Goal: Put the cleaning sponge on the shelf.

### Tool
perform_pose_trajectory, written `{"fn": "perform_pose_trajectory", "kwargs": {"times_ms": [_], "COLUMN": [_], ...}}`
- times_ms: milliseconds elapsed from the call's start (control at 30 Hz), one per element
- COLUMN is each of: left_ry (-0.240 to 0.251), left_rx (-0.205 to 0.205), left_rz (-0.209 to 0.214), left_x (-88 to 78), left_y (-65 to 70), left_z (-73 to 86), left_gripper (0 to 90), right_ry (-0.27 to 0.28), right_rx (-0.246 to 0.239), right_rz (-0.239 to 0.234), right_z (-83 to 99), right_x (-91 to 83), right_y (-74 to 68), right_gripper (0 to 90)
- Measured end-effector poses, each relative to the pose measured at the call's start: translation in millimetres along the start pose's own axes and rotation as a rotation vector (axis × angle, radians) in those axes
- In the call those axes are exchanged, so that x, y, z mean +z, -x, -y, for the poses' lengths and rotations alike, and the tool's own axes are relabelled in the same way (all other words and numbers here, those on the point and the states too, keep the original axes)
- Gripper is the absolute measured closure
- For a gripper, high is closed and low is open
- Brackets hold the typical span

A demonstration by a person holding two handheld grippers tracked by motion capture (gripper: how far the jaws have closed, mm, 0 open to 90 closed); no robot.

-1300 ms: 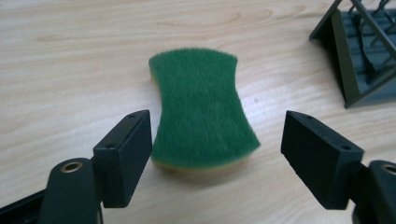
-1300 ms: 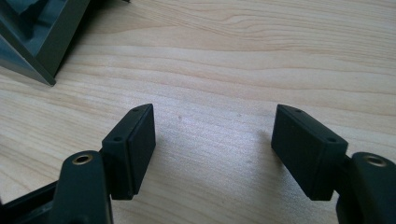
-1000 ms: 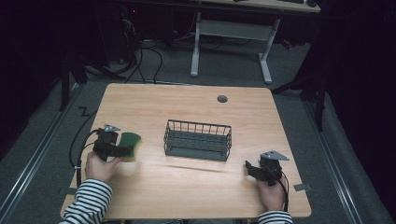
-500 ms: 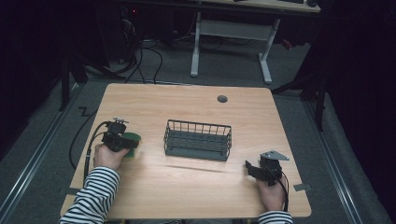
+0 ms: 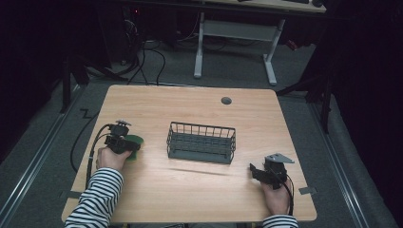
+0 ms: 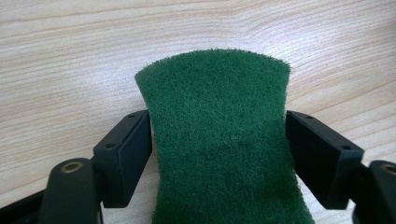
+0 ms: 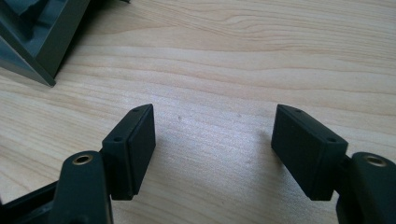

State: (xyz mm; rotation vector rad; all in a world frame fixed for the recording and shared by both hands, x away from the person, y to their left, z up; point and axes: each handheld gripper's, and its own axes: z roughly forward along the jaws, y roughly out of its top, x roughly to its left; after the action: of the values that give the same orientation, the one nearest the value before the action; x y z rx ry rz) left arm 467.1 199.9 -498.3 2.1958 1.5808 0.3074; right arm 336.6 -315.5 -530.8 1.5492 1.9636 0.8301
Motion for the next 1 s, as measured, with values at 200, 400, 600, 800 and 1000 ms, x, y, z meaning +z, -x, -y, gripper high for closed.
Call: {"fn": "perform_pose_trajectory", "kwargs": {"times_ms": [200, 400, 600, 800, 1000], "left_ry": [0.0, -0.001, -0.002, 0.017, 0.042], "left_rx": [0.003, 0.005, 0.006, 0.008, 0.007], "left_rz": [-0.001, 0.001, 0.006, 0.01, 0.041], "left_x": [0.3, 0.6, -0.1, -4.8, -13.8], "left_y": [0.5, 0.8, 0.9, -0.7, 0.2], "left_z": [0.1, 0.3, 0.1, 0.9, 1.7], "left_gripper": [25.7, 26.5, 29.3, 30.1, 30.3], "right_ry": [0.0, 0.0, 0.0, 0.0, 0.0], "right_rx": [-0.002, 0.001, -0.001, 0.0, -0.001], "right_rz": [0.0, 0.0, -0.001, -0.001, -0.001], "right_z": [0.0, 0.0, 0.0, 0.0, 0.0], "right_x": [0.0, 0.0, 0.0, -0.1, 0.0], "right_y": [0.1, -0.1, 0.1, 0.1, 0.2], "right_gripper": [30.5, 30.5, 30.5, 30.4, 30.4]}}
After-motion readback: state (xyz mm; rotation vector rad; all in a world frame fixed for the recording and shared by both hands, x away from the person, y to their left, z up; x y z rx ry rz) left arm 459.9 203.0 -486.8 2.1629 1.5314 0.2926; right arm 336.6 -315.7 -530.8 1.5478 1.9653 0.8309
